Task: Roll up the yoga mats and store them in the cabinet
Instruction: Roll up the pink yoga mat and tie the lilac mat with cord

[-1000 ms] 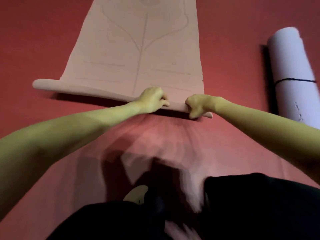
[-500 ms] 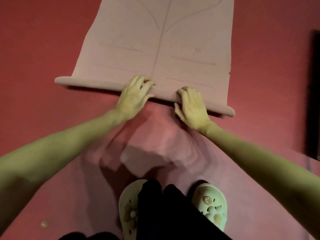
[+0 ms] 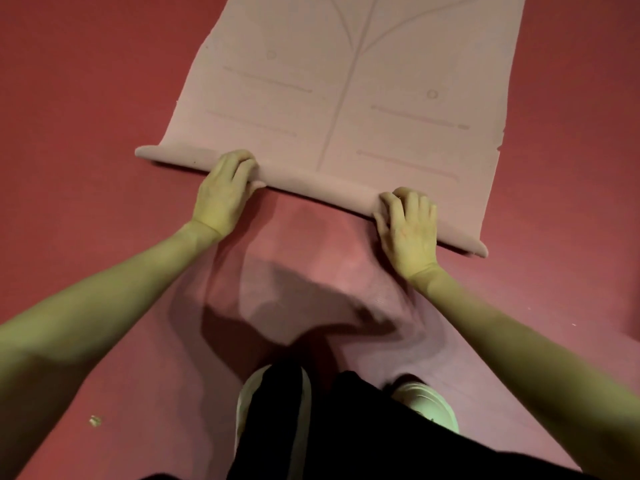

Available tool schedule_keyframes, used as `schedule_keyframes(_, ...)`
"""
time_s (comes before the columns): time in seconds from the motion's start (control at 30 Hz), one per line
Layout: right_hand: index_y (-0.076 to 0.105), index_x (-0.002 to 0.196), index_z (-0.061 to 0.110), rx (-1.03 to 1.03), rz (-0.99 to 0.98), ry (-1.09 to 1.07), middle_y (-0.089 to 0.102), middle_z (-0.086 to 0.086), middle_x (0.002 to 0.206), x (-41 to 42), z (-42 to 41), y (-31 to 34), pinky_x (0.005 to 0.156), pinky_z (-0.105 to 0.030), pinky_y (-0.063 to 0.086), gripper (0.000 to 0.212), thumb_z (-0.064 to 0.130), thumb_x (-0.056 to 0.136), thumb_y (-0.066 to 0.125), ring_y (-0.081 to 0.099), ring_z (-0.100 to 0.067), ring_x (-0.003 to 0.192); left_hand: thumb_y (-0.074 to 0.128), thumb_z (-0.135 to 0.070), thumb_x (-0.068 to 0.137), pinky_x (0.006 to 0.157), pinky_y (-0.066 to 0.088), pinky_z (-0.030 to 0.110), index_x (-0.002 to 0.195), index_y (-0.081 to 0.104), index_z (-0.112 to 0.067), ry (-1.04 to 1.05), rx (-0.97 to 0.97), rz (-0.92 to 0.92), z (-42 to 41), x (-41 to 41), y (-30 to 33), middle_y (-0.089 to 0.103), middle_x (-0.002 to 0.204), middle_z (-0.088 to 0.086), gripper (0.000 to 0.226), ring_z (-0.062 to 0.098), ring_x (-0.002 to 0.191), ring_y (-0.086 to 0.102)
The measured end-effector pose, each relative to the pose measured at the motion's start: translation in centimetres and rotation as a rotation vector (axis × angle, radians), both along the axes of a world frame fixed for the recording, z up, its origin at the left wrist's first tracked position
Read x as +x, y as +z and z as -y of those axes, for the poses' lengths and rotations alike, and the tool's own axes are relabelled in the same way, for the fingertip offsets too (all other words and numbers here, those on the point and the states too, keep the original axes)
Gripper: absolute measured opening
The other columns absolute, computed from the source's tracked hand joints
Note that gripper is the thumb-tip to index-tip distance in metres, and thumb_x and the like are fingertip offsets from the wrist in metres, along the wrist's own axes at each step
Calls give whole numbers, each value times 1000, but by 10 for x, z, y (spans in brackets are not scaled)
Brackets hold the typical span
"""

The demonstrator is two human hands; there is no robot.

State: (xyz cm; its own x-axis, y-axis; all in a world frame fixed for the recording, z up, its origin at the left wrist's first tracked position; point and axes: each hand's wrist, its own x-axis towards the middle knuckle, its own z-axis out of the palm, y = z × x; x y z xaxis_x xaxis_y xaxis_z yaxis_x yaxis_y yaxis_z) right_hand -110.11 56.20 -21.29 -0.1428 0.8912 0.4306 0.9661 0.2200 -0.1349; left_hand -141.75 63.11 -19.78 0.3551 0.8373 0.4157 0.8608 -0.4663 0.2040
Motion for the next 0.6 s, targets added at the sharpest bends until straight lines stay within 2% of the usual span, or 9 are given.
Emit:
schedule_keyframes(0.13,62,104,5,-50,25,-25,59,-15,100,-4,5,3,71,-40,31,18,17,91,62,43,-31,84,60,-18,94,81,44,37,111,57,3,-70,-8,-89,0,-5,-1,59,109,19,27,29,101,50)
schedule_keyframes(0.27,61,92,5,-137,74,28,58,-12,90,-5,7,6,67,-39,34,14,11,83,70,50,-33,76,60,-12,92,71,50,41,104,60,0,-96,-23,-113,-3,-6,-5,62,103,16,17,32,95,55)
schedule_keyframes(0.43,61,85,5,-272,141,38,56,-12,83,-10,8,10,61,-38,40,25,5,67,78,51,-33,72,64,-14,86,76,44,40,93,63,1,-129,-148,-129,-14,-7,-4,63,92,16,17,35,82,59)
schedule_keyframes(0.6,60,76,5,-351,238,113,56,-12,78,-15,8,12,62,-37,28,23,2,59,74,51,-33,70,68,-16,83,74,43,37,90,66,2,-192,-227,-109,-6,-15,-8,66,87,16,19,35,78,61)
